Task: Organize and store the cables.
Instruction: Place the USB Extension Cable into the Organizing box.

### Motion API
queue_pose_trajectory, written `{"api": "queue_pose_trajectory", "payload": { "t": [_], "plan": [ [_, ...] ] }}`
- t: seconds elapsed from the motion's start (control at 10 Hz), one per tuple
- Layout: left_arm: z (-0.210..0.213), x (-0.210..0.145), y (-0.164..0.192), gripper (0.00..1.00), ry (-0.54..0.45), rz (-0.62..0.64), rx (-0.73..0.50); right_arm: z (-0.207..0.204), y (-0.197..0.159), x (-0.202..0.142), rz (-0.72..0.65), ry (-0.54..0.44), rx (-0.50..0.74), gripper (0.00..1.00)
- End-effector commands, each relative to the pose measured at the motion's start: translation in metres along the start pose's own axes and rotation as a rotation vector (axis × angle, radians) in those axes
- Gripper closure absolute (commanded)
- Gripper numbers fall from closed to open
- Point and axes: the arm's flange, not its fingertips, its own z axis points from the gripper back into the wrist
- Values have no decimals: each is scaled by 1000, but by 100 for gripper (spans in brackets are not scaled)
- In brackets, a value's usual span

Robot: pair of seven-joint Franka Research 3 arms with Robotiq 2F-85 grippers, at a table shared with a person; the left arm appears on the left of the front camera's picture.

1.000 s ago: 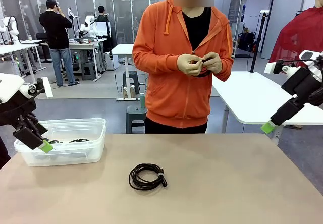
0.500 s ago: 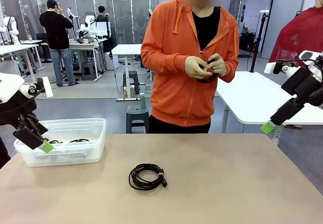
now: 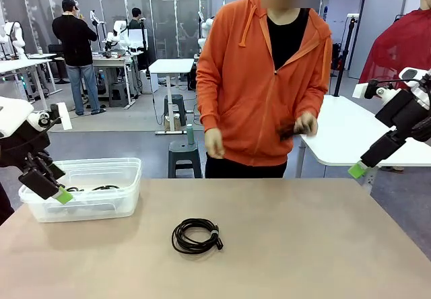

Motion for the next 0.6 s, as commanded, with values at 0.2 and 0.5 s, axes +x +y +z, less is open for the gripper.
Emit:
{"api": "queue_pose_trajectory", "payload": {
  "t": [0.2, 0.5],
  "plan": [
    [-18, 110, -4, 0, 96, -76, -14, 0, 1, 1, -20, -4, -2, 0],
    [-45, 172, -23, 0, 123, -62, -61, 0, 1, 1, -20, -4, -2, 0]
  ]
}}
